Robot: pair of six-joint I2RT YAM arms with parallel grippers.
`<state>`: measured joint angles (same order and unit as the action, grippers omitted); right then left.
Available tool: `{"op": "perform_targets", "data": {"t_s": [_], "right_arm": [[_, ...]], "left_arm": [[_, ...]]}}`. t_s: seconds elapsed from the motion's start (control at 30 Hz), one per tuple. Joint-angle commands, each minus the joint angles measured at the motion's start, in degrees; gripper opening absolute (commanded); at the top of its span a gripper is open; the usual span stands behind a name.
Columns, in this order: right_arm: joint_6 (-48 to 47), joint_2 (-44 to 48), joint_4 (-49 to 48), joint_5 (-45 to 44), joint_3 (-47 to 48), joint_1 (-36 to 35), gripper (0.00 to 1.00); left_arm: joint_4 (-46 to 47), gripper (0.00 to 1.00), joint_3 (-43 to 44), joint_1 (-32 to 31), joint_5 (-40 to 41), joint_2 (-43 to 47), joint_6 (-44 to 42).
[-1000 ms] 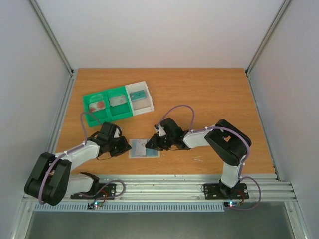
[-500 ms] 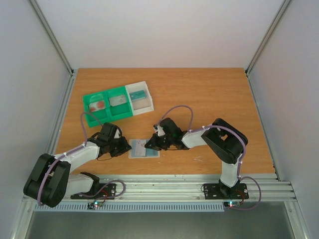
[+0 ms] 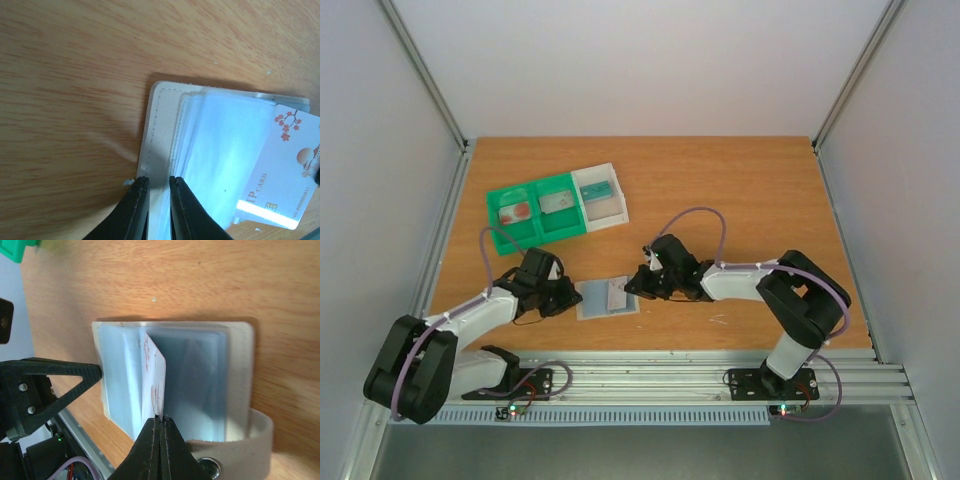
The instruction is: Take the credit cards out of the card holder
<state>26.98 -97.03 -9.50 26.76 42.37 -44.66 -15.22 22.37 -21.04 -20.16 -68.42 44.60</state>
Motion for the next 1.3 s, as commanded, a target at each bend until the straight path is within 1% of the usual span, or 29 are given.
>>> {"op": "perform_targets", "data": {"t_s": [0.0, 0.07, 0.13, 0.23, 0.33, 0.47, 0.67, 0.87, 0.93, 1.07, 1.23, 1.27], "right_arm": [[-0.4, 3.3, 2.9, -3.0, -1.4, 0.4, 0.01], [-0.3, 5.0, 3.4, -3.0, -1.5, 0.4, 0.01], [-0.2, 6.9, 4.3, -3.2, -1.6, 0.4, 0.01], [-0.5, 9.9, 6.0, -3.8, -1.7, 0.4, 0.01], [-1.2, 11.1, 6.7, -4.5, -1.6, 0.4, 0.01], [-1.7, 9.4, 6.9, -4.8, -0.8, 0.4, 0.01], [-1.4, 4.3, 5.0, -6.1, -0.8, 0.4, 0.01], [0.0, 2.6, 1.7, -6.7, -4.0, 0.4, 0.01], [0.3, 2.3, 1.4, -6.6, -4.6, 0.4, 0.01], [0.5, 2.3, 1.0, -6.9, -5.3, 0.4, 0.01], [0.8, 2.0, 0.3, -6.9, -5.8, 0.4, 0.01], [0.9, 1.9, 0.0, -6.9, -5.9, 0.4, 0.01]], "left_arm": [[-4.2, 0.16, -0.9, -0.3, 1.4, 1.3, 0.2], [-4.9, 0.2, -0.5, -0.3, 0.6, 2.2, 0.5], [-5.5, 0.27, 0.0, -0.4, 0.0, 3.6, 0.8], [-4.5, 0.34, 0.1, -0.5, -1.6, 6.2, 1.3], [-3.2, 0.37, 0.0, -0.6, -2.2, 7.8, 1.9], [-2.0, 0.39, 0.0, -0.6, -1.9, 7.3, 2.2], [2.2, 0.39, -0.6, -0.8, -2.8, 3.3, 2.3], [6.2, 0.38, -1.4, -1.1, -3.1, -0.3, 2.5], [7.4, 0.35, -1.8, -1.2, -2.7, -0.7, 2.8], [13.6, 0.3, -3.8, -1.4, -4.1, -0.3, 5.5], [14.5, 0.23, -3.2, -1.5, -5.4, -1.6, 5.9], [16.3, 0.22, -3.3, -1.5, -6.1, -1.9, 6.1]]}}
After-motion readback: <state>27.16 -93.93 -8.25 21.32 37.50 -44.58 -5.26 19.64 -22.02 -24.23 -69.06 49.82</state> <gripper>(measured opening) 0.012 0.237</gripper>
